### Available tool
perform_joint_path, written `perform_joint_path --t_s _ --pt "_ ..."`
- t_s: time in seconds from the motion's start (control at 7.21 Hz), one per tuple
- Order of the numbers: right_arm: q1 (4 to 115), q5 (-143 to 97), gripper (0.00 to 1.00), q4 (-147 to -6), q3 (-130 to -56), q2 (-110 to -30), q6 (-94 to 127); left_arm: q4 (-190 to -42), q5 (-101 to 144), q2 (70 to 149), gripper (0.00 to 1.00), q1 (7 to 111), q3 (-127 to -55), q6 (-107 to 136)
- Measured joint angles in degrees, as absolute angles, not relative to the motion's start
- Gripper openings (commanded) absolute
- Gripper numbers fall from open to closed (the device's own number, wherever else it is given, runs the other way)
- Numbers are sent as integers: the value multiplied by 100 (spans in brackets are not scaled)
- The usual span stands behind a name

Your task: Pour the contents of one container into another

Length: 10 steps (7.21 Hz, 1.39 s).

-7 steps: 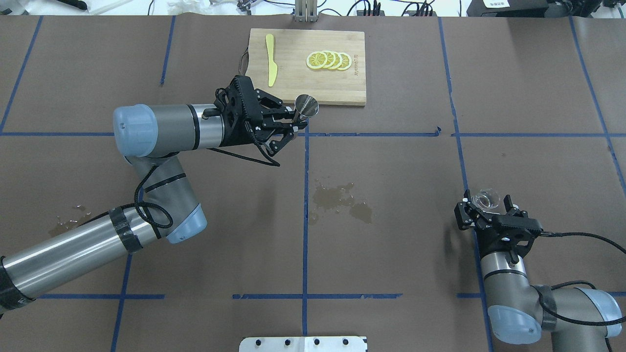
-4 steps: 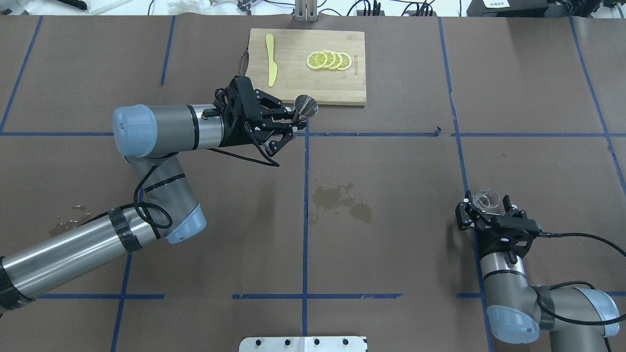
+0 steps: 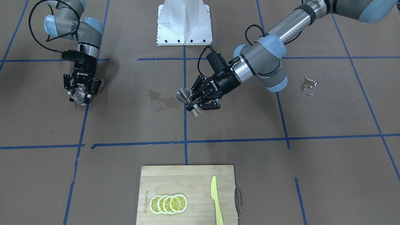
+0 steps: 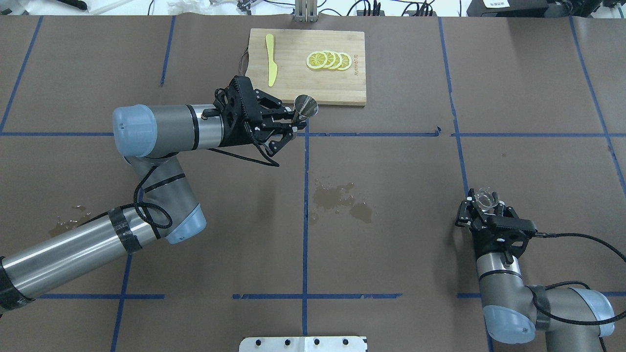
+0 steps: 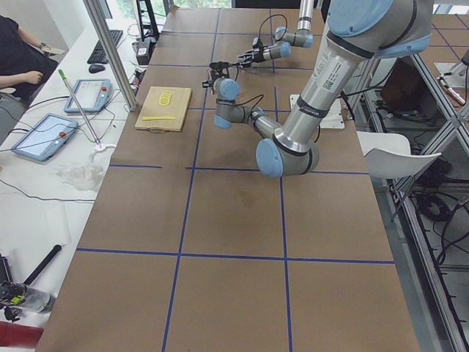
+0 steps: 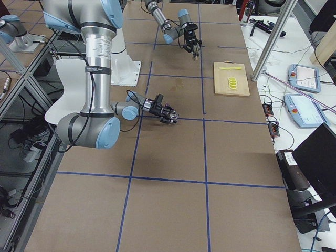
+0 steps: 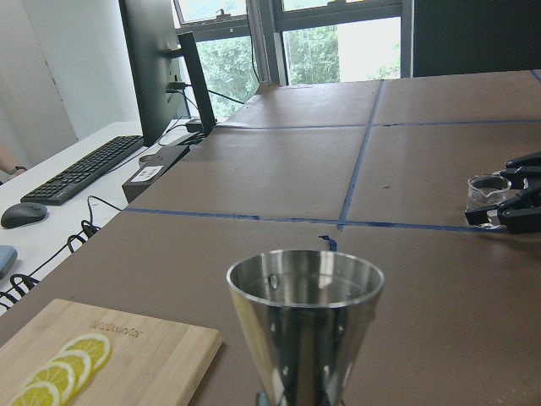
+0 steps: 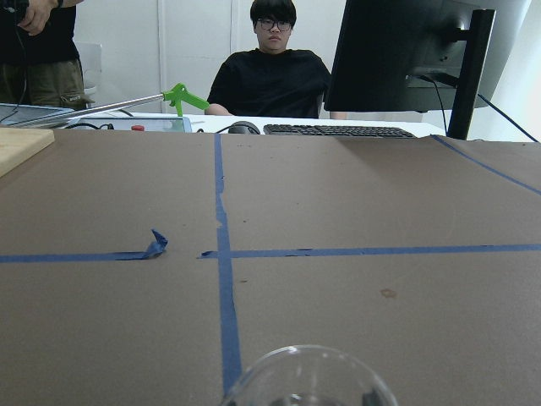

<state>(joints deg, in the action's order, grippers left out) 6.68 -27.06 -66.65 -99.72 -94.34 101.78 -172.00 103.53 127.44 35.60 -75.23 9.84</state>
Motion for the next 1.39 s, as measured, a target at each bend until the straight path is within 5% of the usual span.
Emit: perform_joint_path --t_s 1.39 --pt "779 -1983 0 -6515 -10421 -9315 8574 -17217 10330 12735 0 3568 -7556 976"
